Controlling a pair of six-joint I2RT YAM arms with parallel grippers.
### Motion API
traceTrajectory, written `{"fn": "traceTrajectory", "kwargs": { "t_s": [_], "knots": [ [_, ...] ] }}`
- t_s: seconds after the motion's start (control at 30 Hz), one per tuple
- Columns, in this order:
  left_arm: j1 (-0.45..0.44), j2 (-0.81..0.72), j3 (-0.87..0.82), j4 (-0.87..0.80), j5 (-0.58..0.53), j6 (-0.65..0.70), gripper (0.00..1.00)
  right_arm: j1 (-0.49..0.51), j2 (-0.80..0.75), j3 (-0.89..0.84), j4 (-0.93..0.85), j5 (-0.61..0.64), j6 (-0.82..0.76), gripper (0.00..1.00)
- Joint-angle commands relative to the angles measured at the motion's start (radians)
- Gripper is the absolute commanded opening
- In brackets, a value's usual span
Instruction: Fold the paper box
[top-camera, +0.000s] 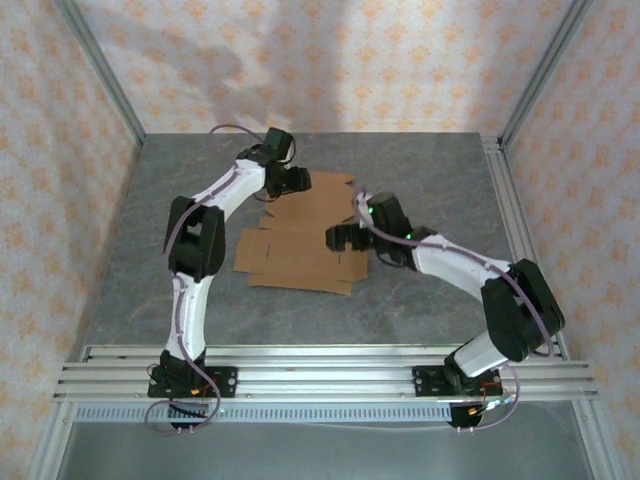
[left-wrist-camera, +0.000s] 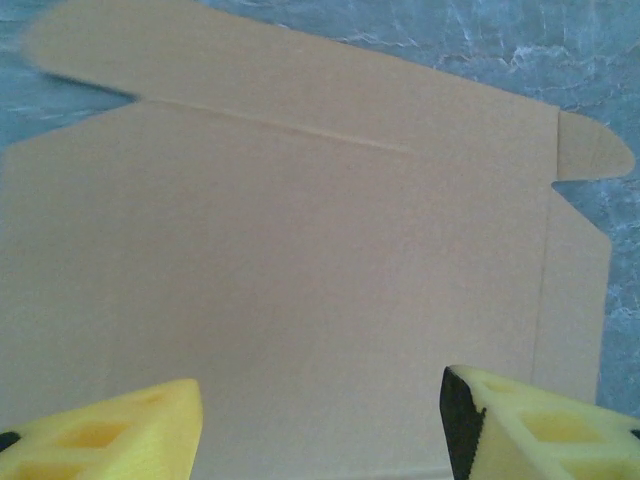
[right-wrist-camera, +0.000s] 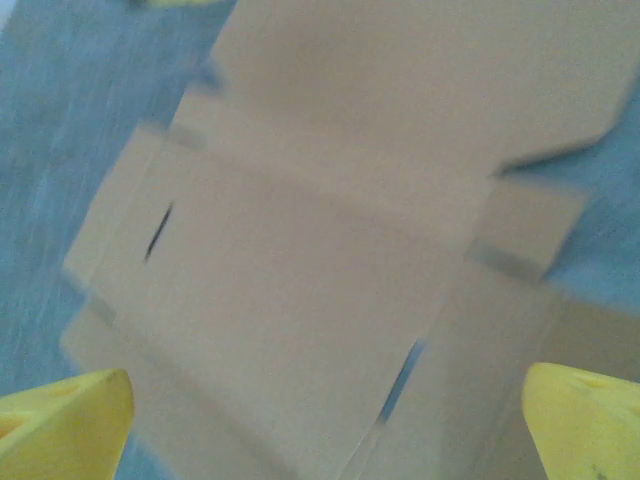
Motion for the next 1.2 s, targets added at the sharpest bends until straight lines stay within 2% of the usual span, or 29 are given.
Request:
{"fn": "traceTrajectory", "kwargs": {
  "t_s": [0.0, 0.1, 0.17, 0.23, 0.33, 0.53, 0.63, 0.83, 1.0, 1.17],
  "knots": [
    [-0.013, 0.098, 0.154, -0.139, 0.09, 0.027, 0.66, 0.095, -0.01, -0.077, 0.077, -0.085, -0.018, 0.99],
    [-0.035, 0.169, 0.236, -0.195, 0.056, 0.044, 0.66, 0.17, 0.046, -0.076, 0.107, -0.096, 0.019, 0.99],
    [-0.046, 0.175, 0.222, -0.195, 0.033, 0.037, 0.66, 0.179, 0.098, -0.075, 0.151, -0.088, 0.085, 0.99],
    [-0.044, 0.152, 0.16, -0.159, 0.024, 0.017, 0.66, 0.179, 0.137, -0.074, 0.162, -0.073, 0.102, 0.99],
    [-0.032, 0.09, 0.04, -0.111, -0.013, -0.009, 0.66, 0.16, 0.152, -0.068, 0.118, 0.016, 0.092, 0.99],
    [0.012, -0.105, -0.246, 0.004, -0.058, -0.062, 0.66, 0.051, 0.187, -0.013, -0.011, 0.119, 0.056, 0.99],
    [0.014, -0.208, -0.383, 0.046, -0.071, -0.087, 0.66, -0.006, 0.227, 0.064, -0.092, 0.175, 0.015, 0.99],
    [-0.002, -0.403, -0.67, 0.146, -0.085, -0.152, 0.67, -0.11, 0.374, 0.283, -0.202, 0.184, 0.017, 0.99],
    [-0.081, -0.506, -0.812, 0.16, -0.124, -0.196, 0.67, -0.149, 0.56, 0.534, -0.327, 0.131, 0.035, 0.99],
    [-0.183, -0.583, -0.884, 0.173, -0.144, -0.277, 0.67, -0.169, 0.658, 0.724, -0.387, 0.117, 0.046, 0.99]
  ]
}}
